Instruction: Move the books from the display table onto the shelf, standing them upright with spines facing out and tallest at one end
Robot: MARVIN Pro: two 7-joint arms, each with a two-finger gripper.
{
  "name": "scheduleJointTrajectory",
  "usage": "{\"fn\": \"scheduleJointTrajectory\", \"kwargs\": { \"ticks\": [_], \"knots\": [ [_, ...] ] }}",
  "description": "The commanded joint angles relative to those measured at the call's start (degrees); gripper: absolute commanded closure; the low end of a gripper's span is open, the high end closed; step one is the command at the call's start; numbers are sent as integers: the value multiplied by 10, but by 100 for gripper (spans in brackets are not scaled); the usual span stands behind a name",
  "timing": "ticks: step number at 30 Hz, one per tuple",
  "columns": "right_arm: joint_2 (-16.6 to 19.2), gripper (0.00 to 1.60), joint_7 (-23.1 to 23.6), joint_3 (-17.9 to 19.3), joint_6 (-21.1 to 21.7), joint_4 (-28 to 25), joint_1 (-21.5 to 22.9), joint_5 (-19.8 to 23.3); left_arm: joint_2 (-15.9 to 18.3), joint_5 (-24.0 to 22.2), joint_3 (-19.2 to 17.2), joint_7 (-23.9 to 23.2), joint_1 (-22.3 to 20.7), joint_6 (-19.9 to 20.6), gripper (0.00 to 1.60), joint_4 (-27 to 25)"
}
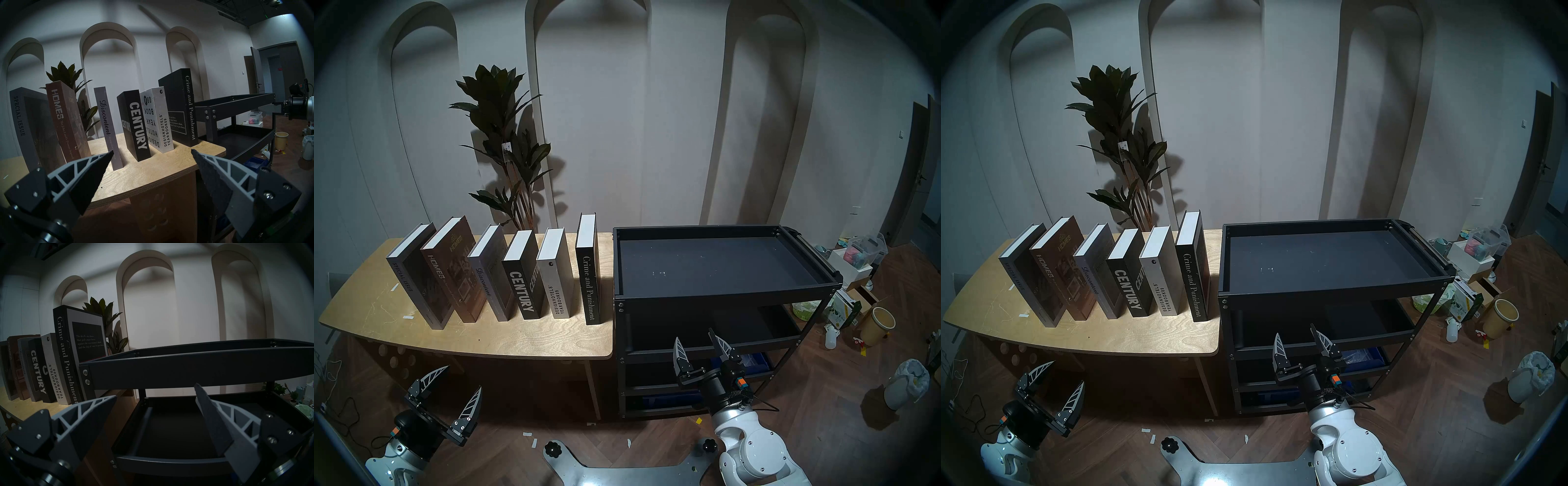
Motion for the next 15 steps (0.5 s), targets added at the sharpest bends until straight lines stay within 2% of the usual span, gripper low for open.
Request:
{"fn": "scheduleJointTrajectory", "kwargs": {
  "ticks": [1,8,15],
  "knots": [
    [1,0,-13,-23,-12,-28,8,5,0,0,-1,0,1,0,0,-5],
    [33,0,-38,-74,-23,-43,32,21,0,0,-1,-1,1,-1,0,-5],
    [67,0,-59,-141,-48,-45,89,51,0,0,0,-1,0,-1,0,-4]
  ]
}}
